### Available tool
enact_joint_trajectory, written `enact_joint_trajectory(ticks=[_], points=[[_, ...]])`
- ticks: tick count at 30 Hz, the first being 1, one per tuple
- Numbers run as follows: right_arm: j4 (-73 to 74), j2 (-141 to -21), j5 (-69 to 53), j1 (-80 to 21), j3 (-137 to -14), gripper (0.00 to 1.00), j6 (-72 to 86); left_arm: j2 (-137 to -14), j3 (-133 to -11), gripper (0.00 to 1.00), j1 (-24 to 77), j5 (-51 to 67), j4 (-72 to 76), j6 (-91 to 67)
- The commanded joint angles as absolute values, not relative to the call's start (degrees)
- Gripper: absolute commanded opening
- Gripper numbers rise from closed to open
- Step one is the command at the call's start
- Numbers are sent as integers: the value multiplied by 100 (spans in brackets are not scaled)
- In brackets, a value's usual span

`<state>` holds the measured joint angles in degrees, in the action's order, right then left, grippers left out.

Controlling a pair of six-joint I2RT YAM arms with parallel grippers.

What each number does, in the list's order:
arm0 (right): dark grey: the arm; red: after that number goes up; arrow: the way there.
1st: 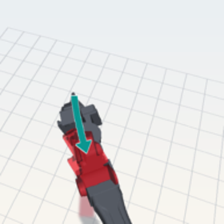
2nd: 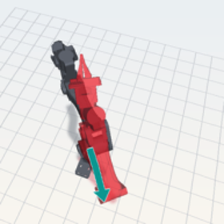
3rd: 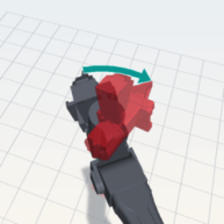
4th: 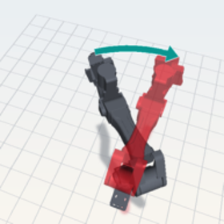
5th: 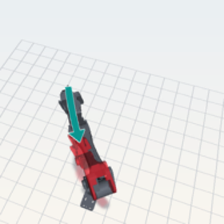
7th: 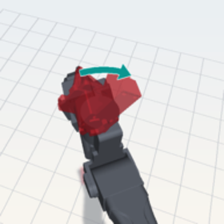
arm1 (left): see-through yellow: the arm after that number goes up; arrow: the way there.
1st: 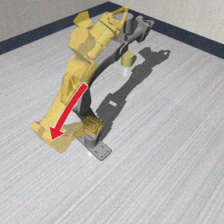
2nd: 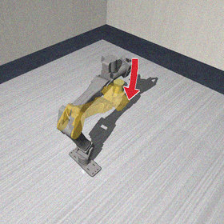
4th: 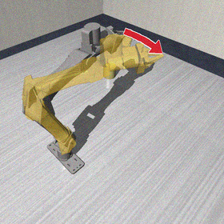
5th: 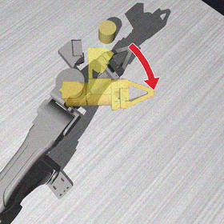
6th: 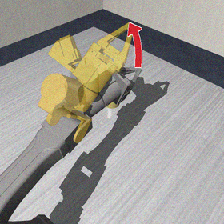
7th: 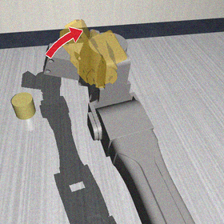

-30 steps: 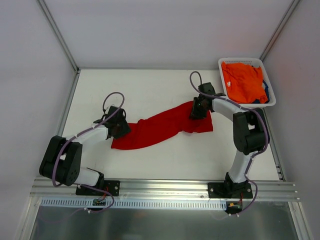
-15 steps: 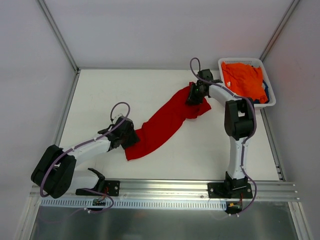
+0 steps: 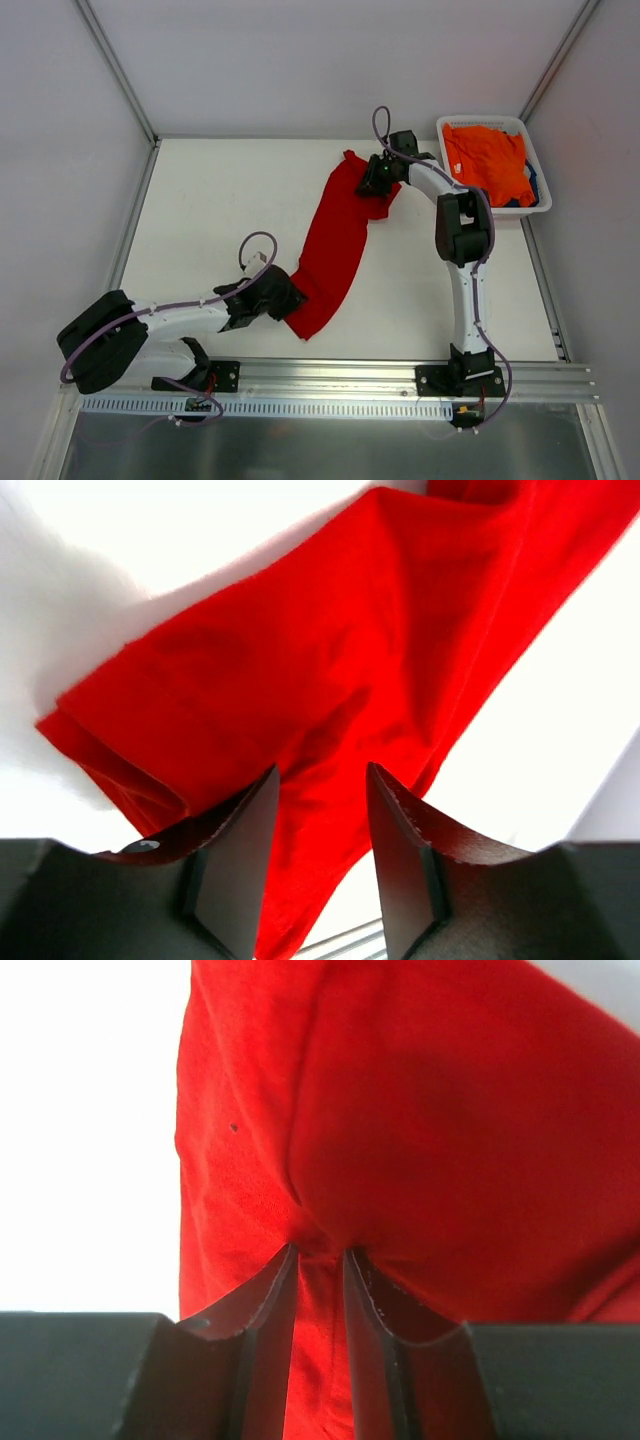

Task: Fold and stack the t-shirts
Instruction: Fold the tshirt

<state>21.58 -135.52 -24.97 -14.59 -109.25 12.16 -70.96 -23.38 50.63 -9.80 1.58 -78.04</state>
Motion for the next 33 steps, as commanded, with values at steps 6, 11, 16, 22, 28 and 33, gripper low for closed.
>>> enact_joint_trajectory(ticks=[6,11,16,22,28,33], points=[[1258,-14220,-3269,-1441,-12023,28,1862,-8163,-2109,40,6380,-1643,394,-9930],[625,-14677,-3603,-1433,-12436,29,2512,-8788,-2530,40,6960,-1863,765,-10414],[194,-14696,-3867,-1441,-12428,29,2707,-8737,-2978,40,7110,-2240,686,-9941],[351,-14344,-3902,-1433,-12340,29,2418,-8420,-3426,45,7119,-2627,475,-9002],[738,-13555,-3727,-1441,-11971,30,1873,-8008,-4225,60,7119,-3058,-210,-7465],[1229,-12930,-3455,-1406,-11883,30,1433,-7752,-4815,74,7119,-3453,-536,-6584]])
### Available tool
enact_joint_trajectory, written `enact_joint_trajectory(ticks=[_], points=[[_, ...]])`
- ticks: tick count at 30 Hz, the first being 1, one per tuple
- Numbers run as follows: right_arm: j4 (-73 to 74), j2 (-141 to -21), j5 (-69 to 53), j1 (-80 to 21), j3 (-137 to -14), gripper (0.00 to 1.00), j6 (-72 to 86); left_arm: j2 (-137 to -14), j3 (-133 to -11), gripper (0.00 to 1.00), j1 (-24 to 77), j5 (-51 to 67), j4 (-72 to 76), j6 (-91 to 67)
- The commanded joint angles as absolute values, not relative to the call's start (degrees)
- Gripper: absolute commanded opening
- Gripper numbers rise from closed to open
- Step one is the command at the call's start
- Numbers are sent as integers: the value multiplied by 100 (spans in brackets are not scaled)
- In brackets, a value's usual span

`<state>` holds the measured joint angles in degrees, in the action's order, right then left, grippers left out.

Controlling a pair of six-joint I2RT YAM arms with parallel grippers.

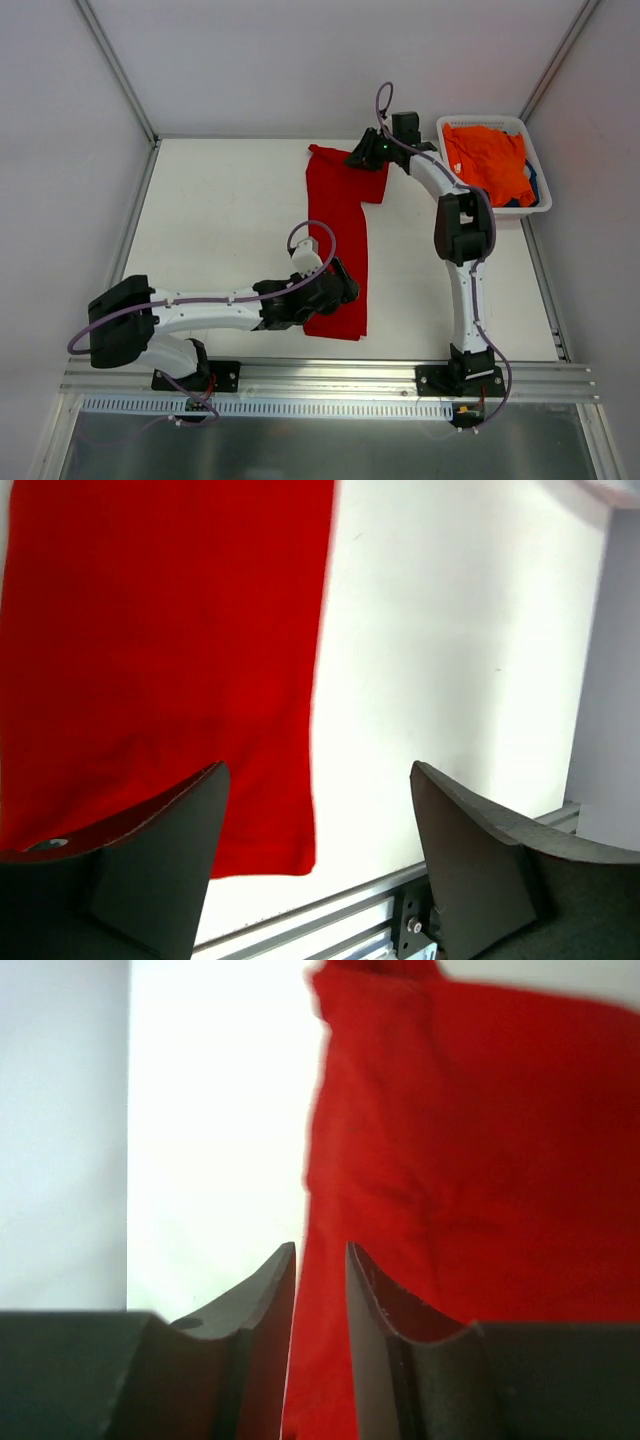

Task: Fold and stack the t-shirts
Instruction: Fold the tshirt

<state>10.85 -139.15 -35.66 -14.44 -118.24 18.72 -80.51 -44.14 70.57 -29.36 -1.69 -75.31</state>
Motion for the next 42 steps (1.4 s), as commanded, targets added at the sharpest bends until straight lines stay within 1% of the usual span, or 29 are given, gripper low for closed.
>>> enact_joint_trajectory(ticks=[1,4,8,14,20,21,33,42], points=[[1257,-12737,-3428,-1398,-11822,30,1372,-7691,-4869,75,7110,-3515,-554,-6357],[1397,-12438,-3103,-1345,-11498,30,1284,-7585,-4940,77,6953,-3604,-633,-6127],[1520,-12042,-2577,-1169,-10934,31,1099,-7471,-4808,77,6505,-3314,-659,-5898],[1696,-12050,-2128,-818,-10232,32,923,-7225,-4650,78,5688,-3015,-800,-5327],[1793,-12225,-1882,-598,-10028,40,721,-7040,-4518,78,5186,-3006,-896,-4931],[1776,-12260,-1872,-572,-10002,40,712,-6997,-4491,78,5151,-3006,-896,-4887],[1775,-13034,-2004,-422,-10467,41,808,-6882,-4359,78,4992,-2971,-905,-4772],[2021,-13570,-2171,-413,-11214,41,940,-6847,-4280,79,4931,-2944,-896,-4772]])
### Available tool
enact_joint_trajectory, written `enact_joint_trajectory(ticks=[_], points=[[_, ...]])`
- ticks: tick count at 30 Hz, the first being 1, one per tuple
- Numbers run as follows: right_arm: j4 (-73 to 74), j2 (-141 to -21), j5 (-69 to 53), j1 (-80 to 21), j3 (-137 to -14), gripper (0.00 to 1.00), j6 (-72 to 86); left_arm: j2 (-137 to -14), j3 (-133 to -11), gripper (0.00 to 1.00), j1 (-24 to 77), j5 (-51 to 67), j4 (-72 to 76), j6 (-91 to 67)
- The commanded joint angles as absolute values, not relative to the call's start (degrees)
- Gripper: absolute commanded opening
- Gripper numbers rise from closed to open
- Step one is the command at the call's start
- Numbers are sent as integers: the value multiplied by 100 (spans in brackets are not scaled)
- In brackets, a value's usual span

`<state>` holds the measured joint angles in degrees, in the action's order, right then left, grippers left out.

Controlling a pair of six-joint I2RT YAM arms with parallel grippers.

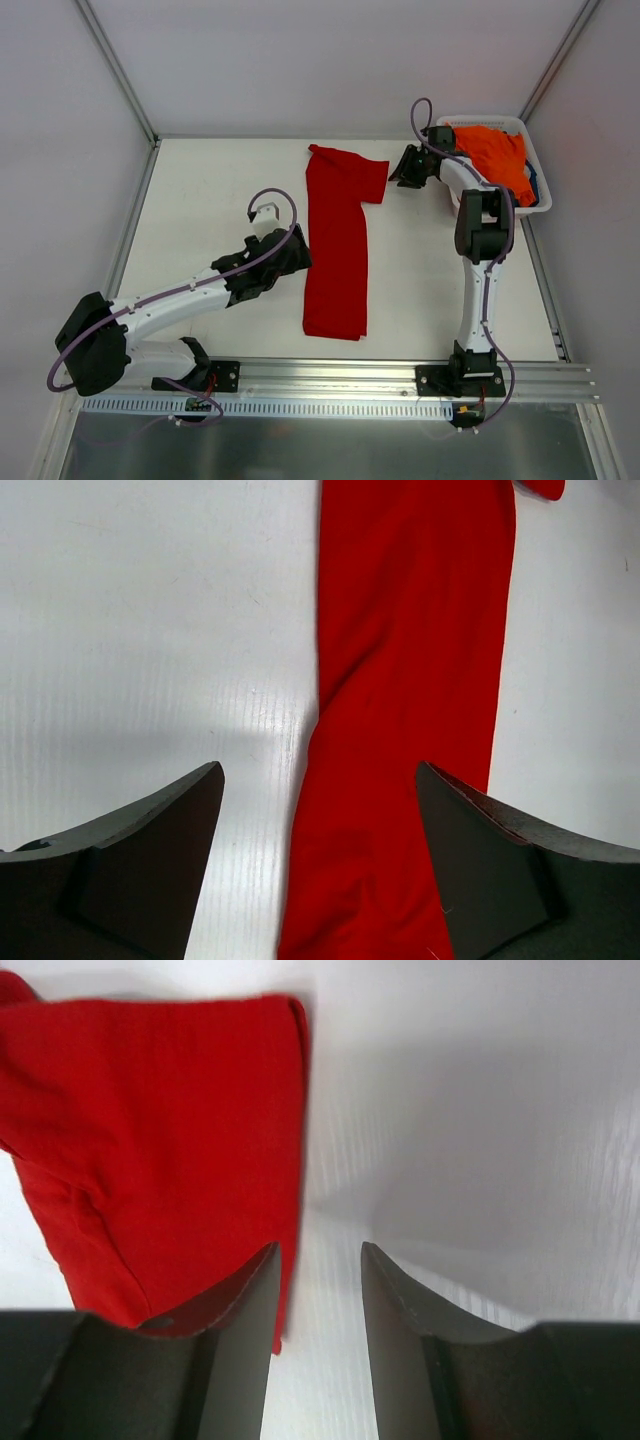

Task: Fold and stack the t-shirts
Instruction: Fold the tshirt

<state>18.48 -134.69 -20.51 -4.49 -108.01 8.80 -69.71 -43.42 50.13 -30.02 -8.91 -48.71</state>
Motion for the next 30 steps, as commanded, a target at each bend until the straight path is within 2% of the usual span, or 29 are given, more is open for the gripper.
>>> enact_joint_trajectory(ticks=[1,7,16,30], points=[[2039,-13614,-2180,-422,-11284,41,940,-6855,-4280,79,4922,-2936,-896,-4772],[2083,-13834,-2346,-413,-11531,44,1142,-6935,-4298,78,4896,-2918,-897,-4764],[1521,-13825,-2821,-448,-11083,45,1775,-6917,-4315,79,4843,-2883,-905,-4720],[1081,-13825,-3032,-633,-10697,41,2083,-6698,-4193,79,4825,-2883,-905,-4711]])
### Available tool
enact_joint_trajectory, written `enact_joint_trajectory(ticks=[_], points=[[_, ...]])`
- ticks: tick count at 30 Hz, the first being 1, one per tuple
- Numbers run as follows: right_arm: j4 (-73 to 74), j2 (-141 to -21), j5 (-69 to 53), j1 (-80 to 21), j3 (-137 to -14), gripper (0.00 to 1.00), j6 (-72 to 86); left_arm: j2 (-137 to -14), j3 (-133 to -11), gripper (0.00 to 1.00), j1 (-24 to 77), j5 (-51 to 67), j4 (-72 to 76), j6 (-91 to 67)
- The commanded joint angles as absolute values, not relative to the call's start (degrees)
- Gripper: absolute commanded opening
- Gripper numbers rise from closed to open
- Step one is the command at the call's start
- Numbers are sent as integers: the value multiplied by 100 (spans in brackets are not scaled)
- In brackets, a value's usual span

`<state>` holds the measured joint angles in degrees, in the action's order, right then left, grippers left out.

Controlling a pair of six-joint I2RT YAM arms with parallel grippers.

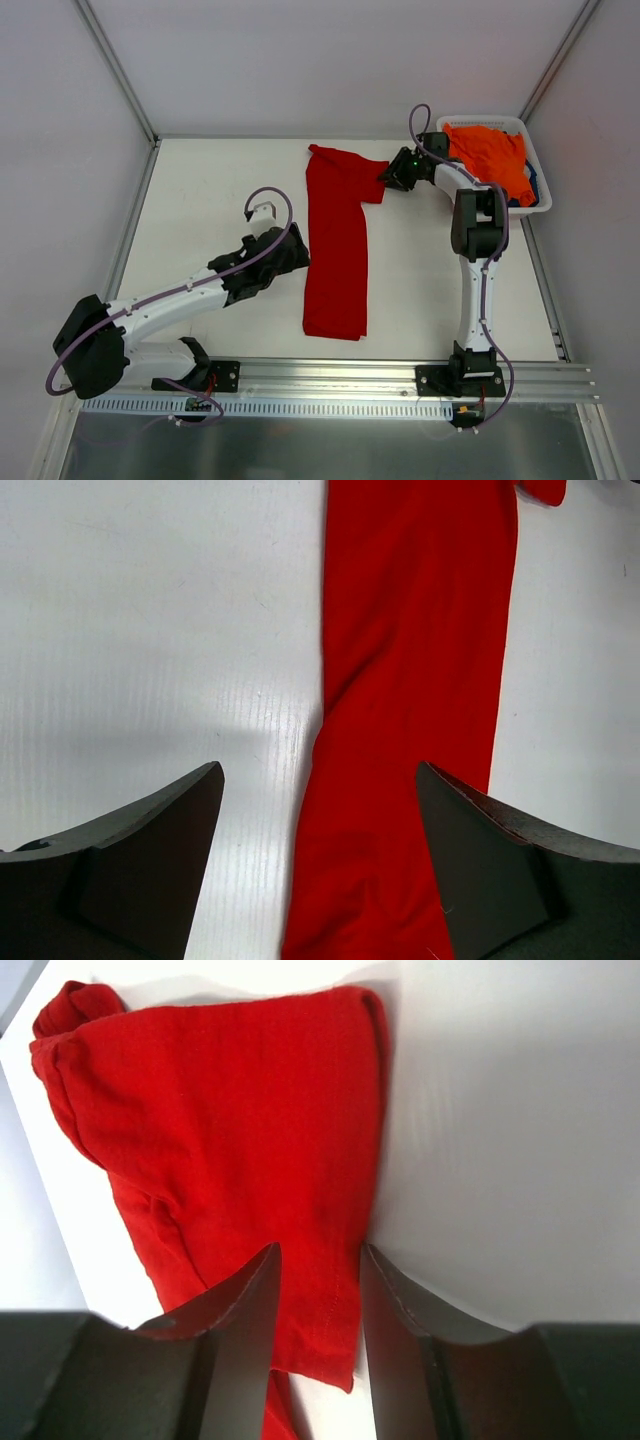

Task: Fold and stack the t-shirts
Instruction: Fold the tshirt

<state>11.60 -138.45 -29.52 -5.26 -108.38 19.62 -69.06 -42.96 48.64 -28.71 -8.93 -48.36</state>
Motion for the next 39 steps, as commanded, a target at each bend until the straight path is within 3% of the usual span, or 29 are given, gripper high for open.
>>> enact_joint_trajectory(ticks=[1,6,10,13,28,39], points=[[1029,-13816,-3032,-659,-10644,40,2109,-6680,-4166,79,4816,-2883,-914,-4711],[976,-13799,-3032,-729,-10617,28,2127,-6566,-4096,79,4816,-2883,-905,-4720],[984,-13755,-2989,-738,-10591,8,2136,-6539,-4061,79,4808,-2874,-914,-4720],[1002,-13632,-2910,-747,-10521,0,2083,-6539,-4061,79,4808,-2839,-905,-4729],[1678,-12753,-2277,-1195,-10924,0,1477,-6434,-3929,79,4808,-2786,-896,-4825],[1968,-12779,-2039,-1705,-11311,0,1310,-6363,-3841,79,4808,-2769,-897,-4860]])
